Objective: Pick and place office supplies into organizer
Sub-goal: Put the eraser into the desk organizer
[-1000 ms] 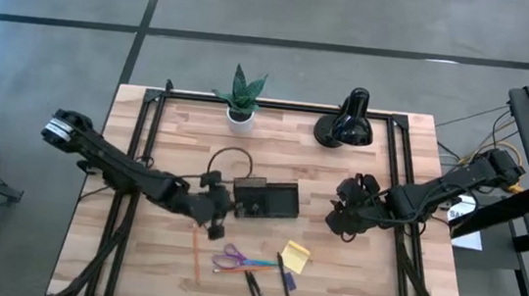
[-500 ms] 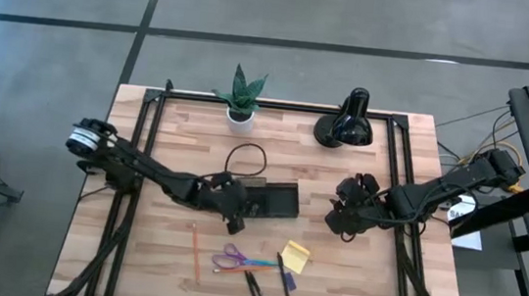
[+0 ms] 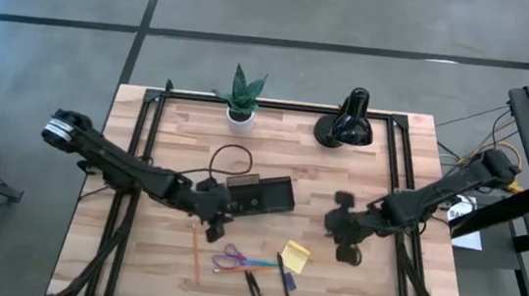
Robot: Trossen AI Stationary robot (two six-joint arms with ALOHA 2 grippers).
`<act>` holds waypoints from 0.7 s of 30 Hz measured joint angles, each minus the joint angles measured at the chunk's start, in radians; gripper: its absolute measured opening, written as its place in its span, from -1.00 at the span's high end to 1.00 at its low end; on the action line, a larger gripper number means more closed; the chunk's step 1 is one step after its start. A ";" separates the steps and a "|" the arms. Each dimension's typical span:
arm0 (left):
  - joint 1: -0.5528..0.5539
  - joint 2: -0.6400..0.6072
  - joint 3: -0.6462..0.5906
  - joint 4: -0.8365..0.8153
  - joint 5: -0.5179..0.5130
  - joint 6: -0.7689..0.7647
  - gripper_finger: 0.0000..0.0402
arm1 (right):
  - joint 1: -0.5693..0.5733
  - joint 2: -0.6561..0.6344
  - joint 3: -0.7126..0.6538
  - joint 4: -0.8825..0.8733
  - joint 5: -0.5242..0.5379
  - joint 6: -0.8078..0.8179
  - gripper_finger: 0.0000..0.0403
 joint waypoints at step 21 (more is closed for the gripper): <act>-0.162 -0.163 -0.012 -0.315 0.000 0.195 0.42 | 0.162 0.758 0.555 -0.056 -0.072 0.654 0.37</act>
